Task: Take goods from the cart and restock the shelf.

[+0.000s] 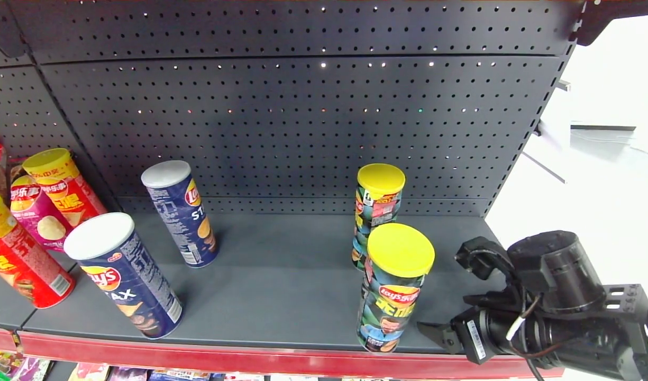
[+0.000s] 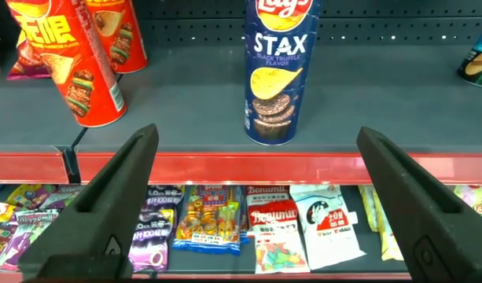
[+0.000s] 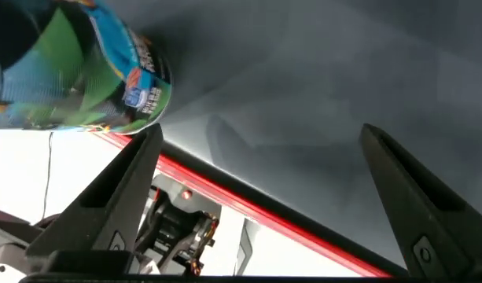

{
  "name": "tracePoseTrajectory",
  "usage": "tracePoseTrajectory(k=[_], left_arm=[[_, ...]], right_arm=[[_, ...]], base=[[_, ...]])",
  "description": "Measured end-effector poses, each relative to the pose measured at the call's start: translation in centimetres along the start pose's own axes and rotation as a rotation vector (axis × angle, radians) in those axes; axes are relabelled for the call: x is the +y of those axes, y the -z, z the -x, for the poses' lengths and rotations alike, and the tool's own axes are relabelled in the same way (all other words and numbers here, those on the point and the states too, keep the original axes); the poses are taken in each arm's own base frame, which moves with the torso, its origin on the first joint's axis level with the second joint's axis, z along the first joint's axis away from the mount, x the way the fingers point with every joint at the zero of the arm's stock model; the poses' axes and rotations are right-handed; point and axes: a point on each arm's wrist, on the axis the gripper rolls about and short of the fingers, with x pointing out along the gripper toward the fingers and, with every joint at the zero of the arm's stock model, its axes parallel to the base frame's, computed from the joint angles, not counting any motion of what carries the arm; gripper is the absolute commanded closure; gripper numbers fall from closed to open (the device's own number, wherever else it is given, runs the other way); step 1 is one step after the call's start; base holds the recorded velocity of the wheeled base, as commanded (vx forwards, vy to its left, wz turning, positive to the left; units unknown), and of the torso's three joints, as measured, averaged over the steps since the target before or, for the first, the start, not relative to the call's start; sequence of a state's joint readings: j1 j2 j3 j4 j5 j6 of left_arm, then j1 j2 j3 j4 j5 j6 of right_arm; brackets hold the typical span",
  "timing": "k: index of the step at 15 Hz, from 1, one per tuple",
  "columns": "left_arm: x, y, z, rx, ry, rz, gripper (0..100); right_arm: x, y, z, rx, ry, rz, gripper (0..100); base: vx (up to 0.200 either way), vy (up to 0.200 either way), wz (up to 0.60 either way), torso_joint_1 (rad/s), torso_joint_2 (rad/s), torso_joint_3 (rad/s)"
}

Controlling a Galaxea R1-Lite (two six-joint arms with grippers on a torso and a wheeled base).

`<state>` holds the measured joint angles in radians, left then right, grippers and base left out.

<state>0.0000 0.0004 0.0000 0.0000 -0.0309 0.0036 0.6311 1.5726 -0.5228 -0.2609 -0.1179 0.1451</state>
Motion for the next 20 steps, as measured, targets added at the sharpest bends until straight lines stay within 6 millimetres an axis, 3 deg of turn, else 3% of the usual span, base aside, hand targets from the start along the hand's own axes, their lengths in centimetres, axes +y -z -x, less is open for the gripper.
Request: tracePoseTrajectory(k=[8,20], left_arm=[[0.0,0.0,0.0,0.0,0.0,0.0,0],[0.0,0.0,0.0,0.0,0.0,0.0,0]], right_arm=[[0.3,-0.4,-1.8,0.004,0.012,0.006,0],[1.9,-0.5,-2.3,0.009,0.002,0.048,0]], base=[[0.0,0.0,0.0,0.0,0.0,0.0],[0.0,0.0,0.0,0.0,0.0,0.0]])
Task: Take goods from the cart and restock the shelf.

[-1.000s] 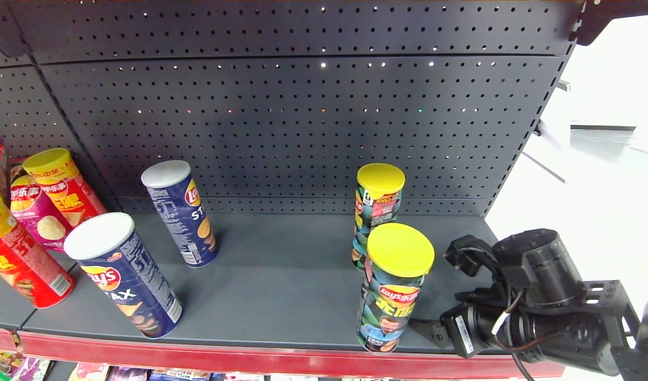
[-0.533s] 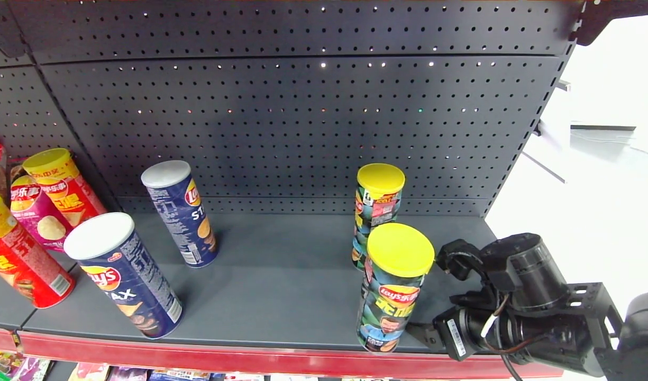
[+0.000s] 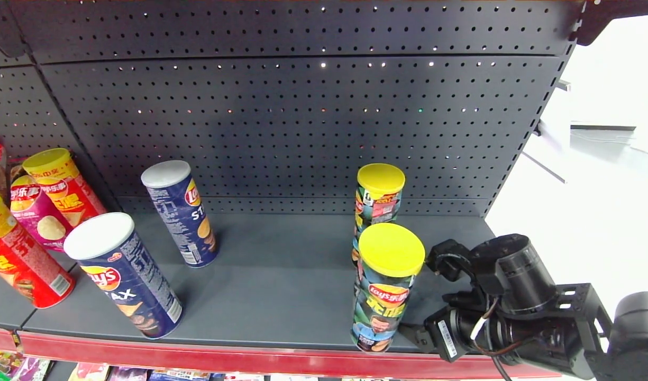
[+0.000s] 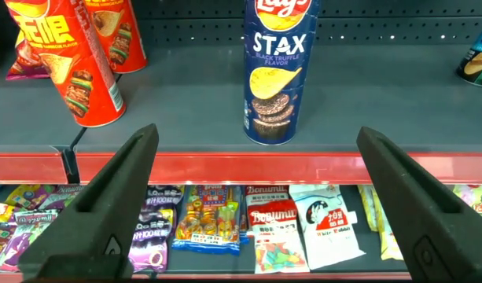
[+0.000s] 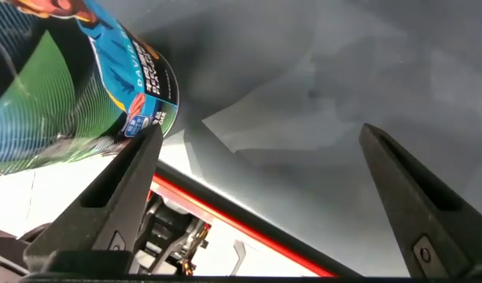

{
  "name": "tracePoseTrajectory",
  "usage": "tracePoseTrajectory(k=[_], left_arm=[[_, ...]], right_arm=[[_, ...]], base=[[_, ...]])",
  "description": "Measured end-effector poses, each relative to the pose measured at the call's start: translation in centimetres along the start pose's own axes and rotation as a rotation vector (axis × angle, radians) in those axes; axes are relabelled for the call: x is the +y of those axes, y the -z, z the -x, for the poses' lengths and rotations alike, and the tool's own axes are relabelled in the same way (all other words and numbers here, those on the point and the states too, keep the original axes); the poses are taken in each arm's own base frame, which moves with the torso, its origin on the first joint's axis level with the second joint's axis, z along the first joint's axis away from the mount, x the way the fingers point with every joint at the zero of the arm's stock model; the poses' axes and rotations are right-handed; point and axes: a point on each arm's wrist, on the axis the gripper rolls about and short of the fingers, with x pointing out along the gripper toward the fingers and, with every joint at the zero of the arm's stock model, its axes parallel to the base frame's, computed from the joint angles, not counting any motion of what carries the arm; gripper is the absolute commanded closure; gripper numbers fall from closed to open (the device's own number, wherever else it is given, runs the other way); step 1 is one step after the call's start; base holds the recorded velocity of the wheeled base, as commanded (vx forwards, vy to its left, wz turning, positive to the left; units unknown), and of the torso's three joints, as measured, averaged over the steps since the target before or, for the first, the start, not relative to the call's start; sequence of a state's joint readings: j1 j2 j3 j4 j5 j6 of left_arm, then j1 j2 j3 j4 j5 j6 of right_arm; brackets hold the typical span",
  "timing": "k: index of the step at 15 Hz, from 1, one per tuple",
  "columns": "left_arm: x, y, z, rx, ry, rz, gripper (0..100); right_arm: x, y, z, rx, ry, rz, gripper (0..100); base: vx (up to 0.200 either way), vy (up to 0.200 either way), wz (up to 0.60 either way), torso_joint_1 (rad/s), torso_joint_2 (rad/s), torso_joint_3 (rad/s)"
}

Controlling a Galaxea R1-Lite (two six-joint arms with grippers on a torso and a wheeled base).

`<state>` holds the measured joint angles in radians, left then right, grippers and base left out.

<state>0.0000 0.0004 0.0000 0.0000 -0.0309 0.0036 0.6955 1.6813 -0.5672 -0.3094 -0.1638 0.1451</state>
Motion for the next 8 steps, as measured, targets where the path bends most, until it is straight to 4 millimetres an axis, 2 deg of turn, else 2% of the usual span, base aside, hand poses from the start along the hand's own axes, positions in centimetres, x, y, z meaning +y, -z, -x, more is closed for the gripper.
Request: tracePoseTrajectory(k=[8], left_arm=[[0.0,0.0,0.0,0.0,0.0,0.0,0]], right_arm=[[0.21,0.04,-0.02,0.001,-0.003,0.005,0]], base=[[0.0,0.0,0.0,0.0,0.0,0.0]])
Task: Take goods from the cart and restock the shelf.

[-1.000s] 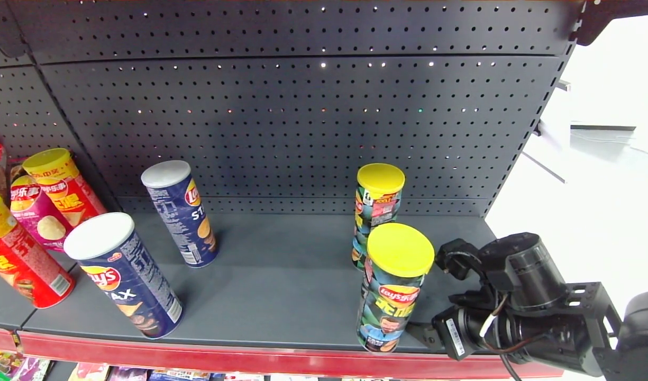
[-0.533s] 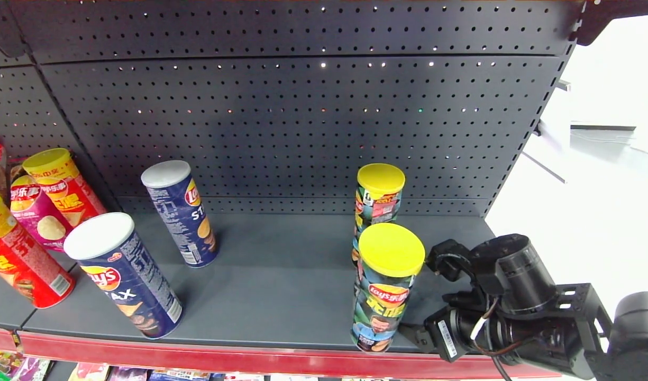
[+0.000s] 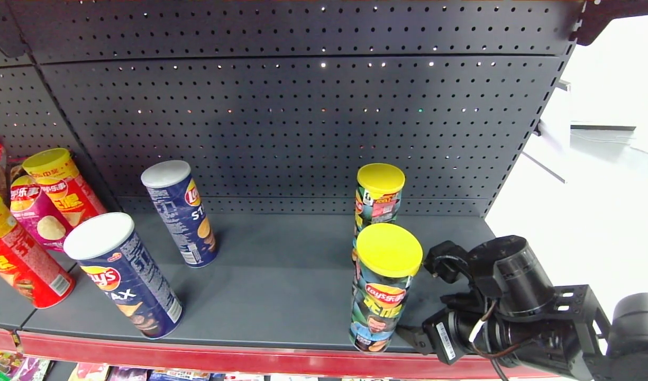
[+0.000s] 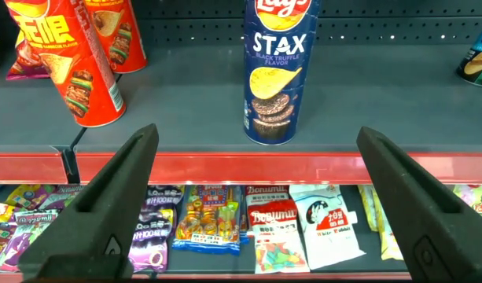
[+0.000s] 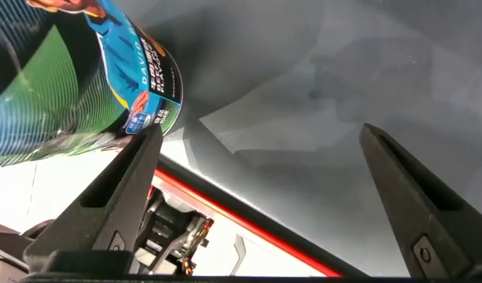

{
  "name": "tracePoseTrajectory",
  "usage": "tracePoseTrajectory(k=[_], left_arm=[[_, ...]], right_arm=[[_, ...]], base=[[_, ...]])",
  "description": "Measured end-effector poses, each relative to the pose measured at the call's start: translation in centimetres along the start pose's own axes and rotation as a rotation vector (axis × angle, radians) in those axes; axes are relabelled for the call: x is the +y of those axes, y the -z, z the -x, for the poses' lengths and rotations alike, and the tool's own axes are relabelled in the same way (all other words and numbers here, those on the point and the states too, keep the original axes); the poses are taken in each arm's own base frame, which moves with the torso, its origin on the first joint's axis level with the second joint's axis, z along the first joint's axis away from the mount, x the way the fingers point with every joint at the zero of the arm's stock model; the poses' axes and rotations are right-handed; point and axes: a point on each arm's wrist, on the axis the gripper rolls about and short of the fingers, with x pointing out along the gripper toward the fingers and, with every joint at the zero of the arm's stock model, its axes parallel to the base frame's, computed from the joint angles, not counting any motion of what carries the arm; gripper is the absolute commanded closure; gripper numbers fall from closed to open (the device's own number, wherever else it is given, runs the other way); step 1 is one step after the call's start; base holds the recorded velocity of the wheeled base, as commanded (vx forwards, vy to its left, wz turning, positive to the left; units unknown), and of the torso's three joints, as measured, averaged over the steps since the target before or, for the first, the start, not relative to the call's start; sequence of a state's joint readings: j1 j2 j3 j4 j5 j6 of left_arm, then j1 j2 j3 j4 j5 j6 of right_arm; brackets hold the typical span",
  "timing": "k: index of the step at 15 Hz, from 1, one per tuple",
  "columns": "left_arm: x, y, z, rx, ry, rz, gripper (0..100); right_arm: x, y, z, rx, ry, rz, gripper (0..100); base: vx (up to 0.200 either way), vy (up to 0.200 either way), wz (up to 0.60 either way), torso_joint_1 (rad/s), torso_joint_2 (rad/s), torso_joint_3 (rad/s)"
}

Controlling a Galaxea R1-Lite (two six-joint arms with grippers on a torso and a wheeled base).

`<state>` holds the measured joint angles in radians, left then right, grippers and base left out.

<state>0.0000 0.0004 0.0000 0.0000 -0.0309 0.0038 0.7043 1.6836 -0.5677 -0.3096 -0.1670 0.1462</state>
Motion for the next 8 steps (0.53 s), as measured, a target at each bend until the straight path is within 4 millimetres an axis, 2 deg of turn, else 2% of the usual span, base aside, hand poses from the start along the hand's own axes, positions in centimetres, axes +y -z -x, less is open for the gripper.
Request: tracePoseTrajectory(k=[8], left_arm=[[0.0,0.0,0.0,0.0,0.0,0.0,0]], right_arm=[[-0.04,-0.17,-0.58,0.004,0.044,0.007,0]], base=[[0.0,0.0,0.0,0.0,0.0,0.0]])
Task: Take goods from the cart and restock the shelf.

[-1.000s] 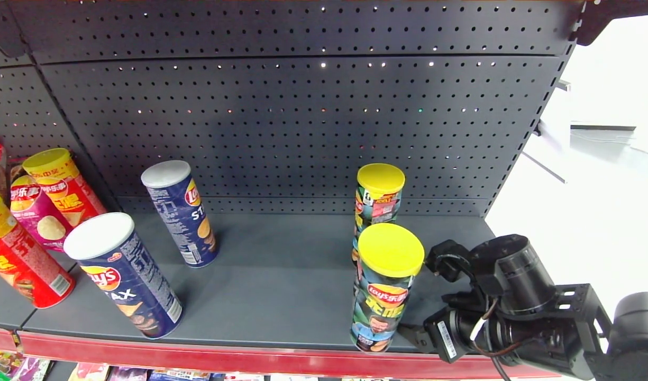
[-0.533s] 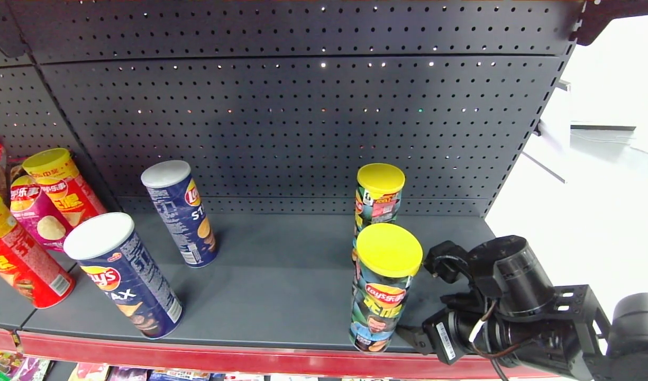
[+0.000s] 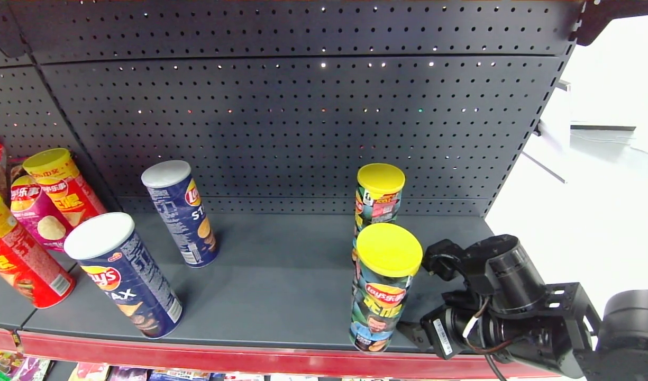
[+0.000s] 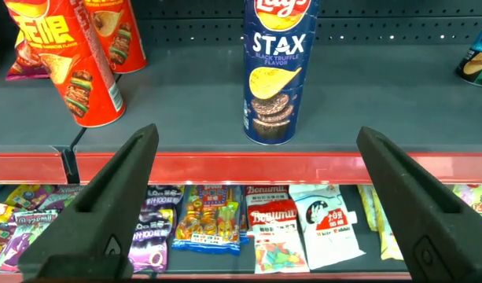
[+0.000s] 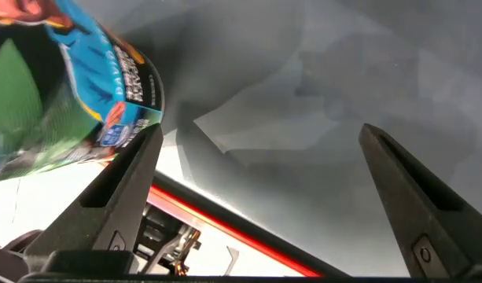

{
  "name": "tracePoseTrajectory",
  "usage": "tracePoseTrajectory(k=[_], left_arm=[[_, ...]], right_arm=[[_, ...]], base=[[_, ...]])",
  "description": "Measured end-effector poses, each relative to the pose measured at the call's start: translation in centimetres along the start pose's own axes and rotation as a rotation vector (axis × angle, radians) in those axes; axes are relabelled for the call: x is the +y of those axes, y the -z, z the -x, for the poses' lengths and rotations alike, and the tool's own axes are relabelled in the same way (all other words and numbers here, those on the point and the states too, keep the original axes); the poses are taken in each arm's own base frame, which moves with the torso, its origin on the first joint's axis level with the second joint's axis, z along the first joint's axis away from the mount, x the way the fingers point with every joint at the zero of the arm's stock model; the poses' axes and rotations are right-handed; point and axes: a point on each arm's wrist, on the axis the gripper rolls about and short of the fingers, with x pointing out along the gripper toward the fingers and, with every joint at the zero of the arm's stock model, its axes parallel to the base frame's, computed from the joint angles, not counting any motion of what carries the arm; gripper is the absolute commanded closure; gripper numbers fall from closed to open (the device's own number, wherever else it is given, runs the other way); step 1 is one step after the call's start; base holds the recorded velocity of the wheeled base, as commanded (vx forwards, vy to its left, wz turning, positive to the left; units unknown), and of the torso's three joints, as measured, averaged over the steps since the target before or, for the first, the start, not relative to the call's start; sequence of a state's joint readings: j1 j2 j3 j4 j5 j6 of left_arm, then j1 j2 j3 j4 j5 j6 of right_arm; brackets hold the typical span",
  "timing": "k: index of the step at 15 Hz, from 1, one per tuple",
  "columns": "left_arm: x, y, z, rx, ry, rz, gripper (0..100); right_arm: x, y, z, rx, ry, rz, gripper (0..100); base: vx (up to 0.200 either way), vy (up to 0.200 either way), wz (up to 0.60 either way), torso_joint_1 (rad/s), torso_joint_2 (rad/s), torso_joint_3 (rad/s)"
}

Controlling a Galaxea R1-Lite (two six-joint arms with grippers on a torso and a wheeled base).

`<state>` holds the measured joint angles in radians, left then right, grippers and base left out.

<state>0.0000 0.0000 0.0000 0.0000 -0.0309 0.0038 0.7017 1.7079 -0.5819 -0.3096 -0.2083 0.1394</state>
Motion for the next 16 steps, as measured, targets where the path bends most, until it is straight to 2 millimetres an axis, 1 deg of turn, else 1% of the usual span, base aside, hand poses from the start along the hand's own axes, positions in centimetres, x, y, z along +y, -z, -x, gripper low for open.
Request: tracePoseTrajectory(k=[16], left_arm=[[0.0,0.0,0.0,0.0,0.0,0.0,0]], right_arm=[[0.31,-0.24,-0.57,0.006,-0.003,0.005,0]], base=[[0.0,0.0,0.0,0.0,0.0,0.0]])
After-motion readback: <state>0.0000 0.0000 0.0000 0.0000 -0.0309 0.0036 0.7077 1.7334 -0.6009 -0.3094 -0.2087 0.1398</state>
